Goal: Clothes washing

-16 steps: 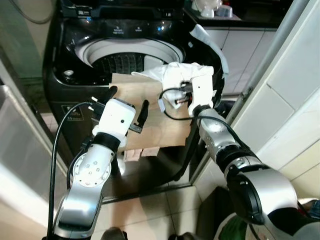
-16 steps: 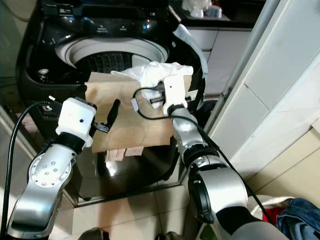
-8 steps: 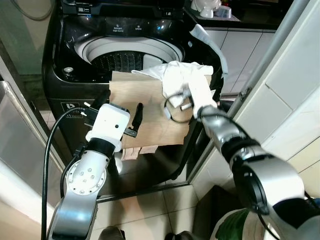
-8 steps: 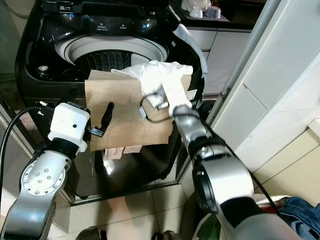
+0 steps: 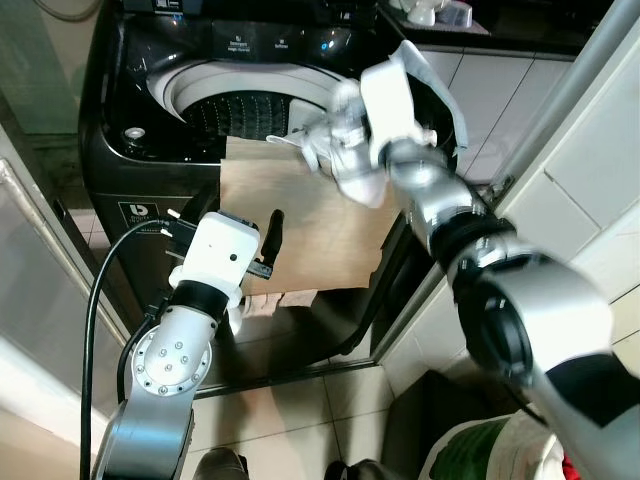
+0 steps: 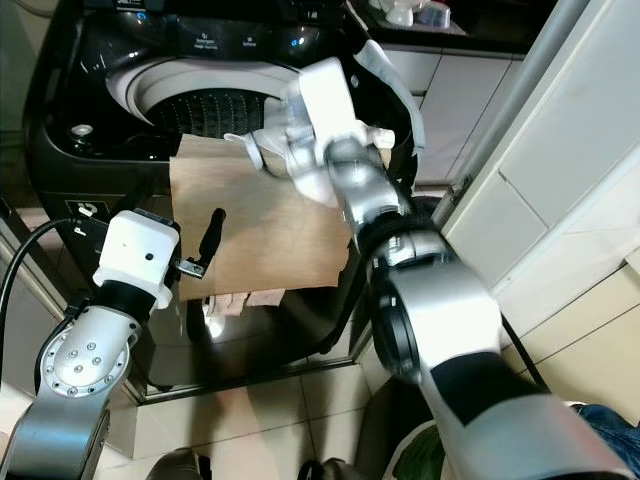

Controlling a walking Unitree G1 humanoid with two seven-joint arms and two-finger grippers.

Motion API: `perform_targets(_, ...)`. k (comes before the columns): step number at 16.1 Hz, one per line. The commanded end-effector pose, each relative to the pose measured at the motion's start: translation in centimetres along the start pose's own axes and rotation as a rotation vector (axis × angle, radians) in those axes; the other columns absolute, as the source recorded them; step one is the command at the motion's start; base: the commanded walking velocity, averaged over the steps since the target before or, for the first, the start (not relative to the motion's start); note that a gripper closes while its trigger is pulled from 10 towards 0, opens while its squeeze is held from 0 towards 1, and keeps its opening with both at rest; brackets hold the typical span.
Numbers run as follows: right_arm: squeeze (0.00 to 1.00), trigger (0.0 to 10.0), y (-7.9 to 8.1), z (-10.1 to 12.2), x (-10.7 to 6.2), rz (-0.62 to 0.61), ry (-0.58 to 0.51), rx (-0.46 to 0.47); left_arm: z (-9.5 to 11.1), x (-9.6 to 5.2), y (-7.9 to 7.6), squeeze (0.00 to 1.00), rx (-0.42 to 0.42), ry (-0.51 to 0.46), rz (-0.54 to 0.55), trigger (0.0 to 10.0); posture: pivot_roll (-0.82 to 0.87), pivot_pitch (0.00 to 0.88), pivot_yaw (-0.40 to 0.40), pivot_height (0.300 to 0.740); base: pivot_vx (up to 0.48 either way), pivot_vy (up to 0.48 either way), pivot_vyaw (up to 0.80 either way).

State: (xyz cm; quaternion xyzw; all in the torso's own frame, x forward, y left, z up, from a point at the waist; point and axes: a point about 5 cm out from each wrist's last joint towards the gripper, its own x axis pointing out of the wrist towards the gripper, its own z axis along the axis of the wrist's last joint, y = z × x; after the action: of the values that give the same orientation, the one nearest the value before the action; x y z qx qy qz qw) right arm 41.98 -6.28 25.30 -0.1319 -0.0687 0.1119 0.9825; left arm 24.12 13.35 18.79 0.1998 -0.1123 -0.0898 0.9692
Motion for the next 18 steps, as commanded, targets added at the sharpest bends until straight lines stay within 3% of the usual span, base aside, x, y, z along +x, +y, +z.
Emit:
perform_targets(1, 0.0, 10.0, -0.4, 3.5, 0.5, -0.005, -0.143, 0.028, 0.2, 0.3, -0.1, 0.0, 0.002, -0.008, -0.011, 10.0, 0.19, 0.068, -0.14, 0.74, 0.0, 0.0, 0.0)
perform_targets(2, 0.0, 10.0, -0.6, 4.7, 0.5, 0.008, -0.208, 0.068, 0.2, 0.5, -0.1, 0.0, 0.003, -0.01, -0.008, 10.0, 0.18, 0.057, -0.136, 0.74, 0.0, 0.0, 0.0)
perform_targets(4, 0.0, 10.0, -0.8, 3.4, 0.1, 0.024, -0.213, 0.075, 0.2, 0.9, -0.1, 0.0, 0.003, -0.016, -0.003, 10.0, 0.16, 0.048, -0.133, 0.74, 0.0, 0.0, 0.0)
perform_targets(6, 0.0, 10.0, -1.6, -1.6, -1.4, -0.03, -0.179, 0.155, 0.2, 1.2, -0.4, 0.0, 0.001, -0.025, -0.006, 10.0, 0.13, 0.04, -0.126, 0.74, 0.0, 0.0, 0.0)
perform_targets(7, 0.0, 10.0, -1.8, -3.9, -2.6, -0.081, -0.182, 0.143, 0.1, 1.4, -0.5, 0.0, -0.001, -0.029, -0.013, 10.0, 0.11, 0.031, -0.11, 0.74, 0.0, 0.0, 0.0)
perform_targets(9, 0.0, 10.0, -1.7, -6.6, -4.1, -0.108, -0.177, 0.135, 0.0, 1.7, -0.7, 0.0, -0.002, -0.034, -0.024, 10.0, 0.09, 0.023, -0.098, 0.74, 0.0, 0.0, 0.0)
perform_targets(10, 0.0, 10.0, -1.2, -8.6, -5.7, -0.101, -0.184, 0.131, 0.0, 2.0, -1.0, 0.0, -0.002, -0.044, -0.04, 10.0, 0.07, 0.012, -0.09, 0.74, 0.0, 0.0, 0.0)
perform_targets(11, 0.0, 10.0, -1.2, -9.2, -7.1, -0.111, -0.241, 0.13, 0.2, 2.2, -1.0, 0.0, -0.013, -0.063, -0.043, 10.0, 0.05, 0.0, -0.082, 0.74, 0.0, 0.0, 0.0)
perform_targets(12, 0.0, 10.0, -1.8, -7.8, -8.1, -0.145, -0.358, 0.1, 0.9, 2.3, -0.7, 0.0, -0.026, -0.115, -0.012, 10.0, 0.04, 0.0, -0.075, 0.74, 0.0, 0.0, 0.0)
perform_targets(13, 0.0, 10.0, -2.7, -4.9, -9.2, -0.196, -0.523, 0.061, 2.9, 2.4, -0.1, 0.0, -0.04, -0.232, 0.053, 10.0, 0.03, 0.0, -0.073, 0.74, 0.0, 0.0, 0.0)
perform_targets(15, 0.0, 10.0, -3.2, -1.2, -10.2, -0.216, -0.69, 0.016, 5.0, 2.8, 0.9, 0.0, -0.011, -0.35, 0.141, 10.0, 0.02, 0.0, -0.065, 0.74, 0.0, 0.0, 0.0)
perform_targets(18, 0.0, 10.0, -4.6, 2.0, -9.6, -0.254, -0.785, 0.019, 7.0, 4.0, 1.9, 0.0, -0.003, -0.45, 0.18, 10.0, 0.0, 0.0, -0.048, 0.74, 0.0, 0.0, 0.0)
